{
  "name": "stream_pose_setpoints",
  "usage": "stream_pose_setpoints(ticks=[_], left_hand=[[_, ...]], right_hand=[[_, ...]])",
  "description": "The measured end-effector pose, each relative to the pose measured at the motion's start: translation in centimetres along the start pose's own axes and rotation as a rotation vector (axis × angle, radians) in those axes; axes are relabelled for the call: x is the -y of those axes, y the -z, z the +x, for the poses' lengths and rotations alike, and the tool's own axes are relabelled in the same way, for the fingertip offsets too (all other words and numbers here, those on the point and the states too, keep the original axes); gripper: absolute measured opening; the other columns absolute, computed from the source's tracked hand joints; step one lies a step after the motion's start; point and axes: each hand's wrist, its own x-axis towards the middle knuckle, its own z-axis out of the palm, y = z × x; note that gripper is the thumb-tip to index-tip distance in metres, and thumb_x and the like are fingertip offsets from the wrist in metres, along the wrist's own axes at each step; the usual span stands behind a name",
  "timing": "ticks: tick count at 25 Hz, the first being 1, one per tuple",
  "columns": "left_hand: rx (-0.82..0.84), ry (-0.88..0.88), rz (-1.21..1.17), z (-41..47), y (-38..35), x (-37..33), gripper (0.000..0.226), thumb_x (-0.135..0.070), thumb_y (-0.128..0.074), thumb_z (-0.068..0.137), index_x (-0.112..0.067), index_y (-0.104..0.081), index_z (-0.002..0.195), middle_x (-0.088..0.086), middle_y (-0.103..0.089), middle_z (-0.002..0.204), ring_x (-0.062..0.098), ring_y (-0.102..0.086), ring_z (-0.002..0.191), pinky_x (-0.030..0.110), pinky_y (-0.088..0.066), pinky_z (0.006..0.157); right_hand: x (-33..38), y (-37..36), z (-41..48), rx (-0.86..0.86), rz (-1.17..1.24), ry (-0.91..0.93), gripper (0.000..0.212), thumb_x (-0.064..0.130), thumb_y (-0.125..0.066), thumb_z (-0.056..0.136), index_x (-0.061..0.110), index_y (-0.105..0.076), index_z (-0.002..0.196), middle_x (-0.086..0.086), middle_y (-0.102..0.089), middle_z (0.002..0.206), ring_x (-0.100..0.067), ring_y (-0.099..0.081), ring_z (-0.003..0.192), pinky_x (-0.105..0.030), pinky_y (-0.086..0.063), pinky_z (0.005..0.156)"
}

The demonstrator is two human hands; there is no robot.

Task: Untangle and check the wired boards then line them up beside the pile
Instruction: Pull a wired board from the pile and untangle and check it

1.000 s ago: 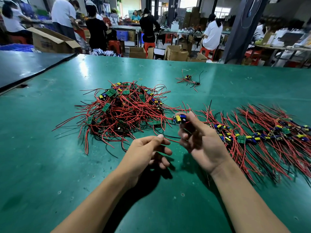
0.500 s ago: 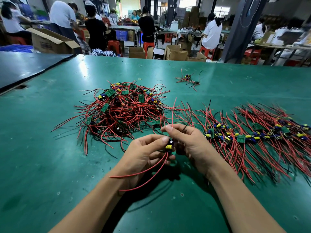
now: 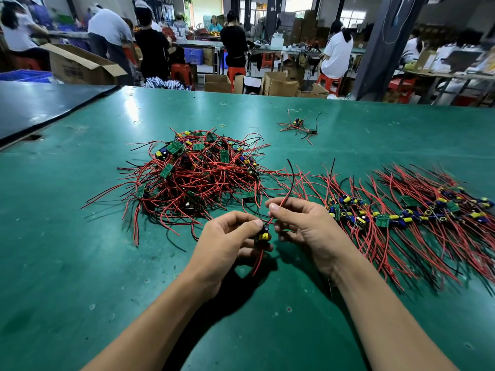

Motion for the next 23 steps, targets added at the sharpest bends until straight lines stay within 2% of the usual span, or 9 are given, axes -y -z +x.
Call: stream_pose_setpoints(ticks=[3, 6, 8, 11, 13, 15, 18, 21, 23], left_hand=[[-0.021, -0.037, 0.066, 0.0, 0.2, 0.1, 0.006, -0.009, -0.067, 0.089, -0.004, -0.065, 0.089, 0.014, -0.071, 0.078, 0.031, -0.069, 0.069, 0.030, -0.057, 0.055], [-0.001, -0.034, 0.118, 0.0, 0.2, 0.2, 0.010, -0.011, -0.068, 0.088, -0.002, -0.066, 0.092, 0.015, -0.071, 0.082, 0.029, -0.068, 0.070, 0.031, -0.059, 0.059], [0.018, -0.005, 0.090, 0.1, 0.1, 0.1, 0.008, -0.010, -0.067, 0.089, -0.002, -0.066, 0.092, 0.016, -0.071, 0.082, 0.028, -0.069, 0.067, 0.029, -0.058, 0.057], [0.025, 0.075, -0.031, 0.2, 0.2, -0.3, 0.005, -0.009, -0.064, 0.088, -0.004, -0.066, 0.090, 0.017, -0.069, 0.077, 0.027, -0.068, 0.059, 0.029, -0.058, 0.055], [0.049, 0.116, -0.072, 0.1, 0.2, -0.5, 0.007, -0.007, -0.062, 0.088, -0.004, -0.068, 0.087, 0.019, -0.068, 0.075, 0.026, -0.066, 0.055, 0.028, -0.057, 0.052], [0.075, 0.125, -0.080, 0.0, 0.1, -0.5, 0.014, -0.007, -0.061, 0.086, -0.007, -0.074, 0.080, 0.018, -0.068, 0.074, 0.025, -0.065, 0.052, 0.027, -0.057, 0.050], [0.098, 0.101, -0.082, -0.2, -0.2, -0.6, 0.008, -0.013, -0.067, 0.079, -0.011, -0.074, 0.078, 0.012, -0.067, 0.071, 0.022, -0.064, 0.052, 0.027, -0.057, 0.052], [0.053, 0.061, -0.032, -0.2, -0.3, -0.4, 0.020, -0.003, -0.057, 0.090, -0.010, -0.070, 0.077, 0.010, -0.068, 0.071, 0.024, -0.066, 0.054, 0.026, -0.055, 0.049], [0.026, 0.061, -0.011, -0.2, -0.4, -0.3, 0.025, 0.000, -0.051, 0.092, -0.009, -0.070, 0.078, 0.014, -0.068, 0.071, 0.026, -0.066, 0.054, 0.026, -0.055, 0.048]], right_hand=[[-0.1, -0.1, -0.2, -0.041, -0.179, -0.029, 0.025, 0.042, -0.085, 0.072, 0.020, -0.074, 0.073, 0.001, -0.063, 0.069, -0.007, -0.050, 0.049, -0.016, -0.039, 0.044], [-0.2, -0.1, -0.3, -0.011, -0.206, -0.031, 0.014, 0.030, -0.083, 0.079, 0.019, -0.075, 0.075, -0.001, -0.064, 0.069, -0.007, -0.052, 0.051, -0.017, -0.041, 0.046], [0.0, -0.2, -0.4, 0.009, -0.155, -0.046, 0.009, 0.028, -0.082, 0.079, 0.021, -0.076, 0.079, 0.001, -0.066, 0.071, -0.007, -0.054, 0.055, -0.021, -0.045, 0.057], [0.3, -0.4, -0.4, 0.054, -0.014, -0.095, 0.024, 0.032, -0.084, 0.066, 0.018, -0.079, 0.085, -0.006, -0.065, 0.082, -0.015, -0.054, 0.070, -0.041, -0.046, 0.079], [0.5, -0.7, -0.6, 0.103, 0.054, -0.124, 0.023, 0.028, -0.080, 0.067, 0.018, -0.080, 0.087, -0.010, -0.063, 0.088, -0.019, -0.053, 0.072, -0.037, -0.048, 0.073], [0.7, -1.0, -0.7, 0.140, 0.110, -0.135, 0.019, 0.024, -0.076, 0.070, 0.019, -0.081, 0.088, -0.011, -0.062, 0.087, -0.019, -0.050, 0.069, -0.032, -0.045, 0.064], [0.4, -1.0, -0.6, 0.134, 0.114, -0.127, 0.021, 0.025, -0.075, 0.071, 0.018, -0.080, 0.091, -0.009, -0.066, 0.086, -0.021, -0.051, 0.077, -0.031, -0.040, 0.065], [0.2, -1.1, -0.6, 0.136, 0.141, -0.167, 0.024, 0.024, -0.077, 0.072, 0.014, -0.079, 0.094, -0.010, -0.072, 0.086, -0.020, -0.064, 0.072, -0.028, -0.052, 0.059], [0.1, -1.0, -0.5, 0.124, 0.142, -0.182, 0.024, 0.023, -0.078, 0.073, 0.011, -0.078, 0.094, -0.011, -0.073, 0.086, -0.020, -0.067, 0.068, -0.029, -0.055, 0.056]])
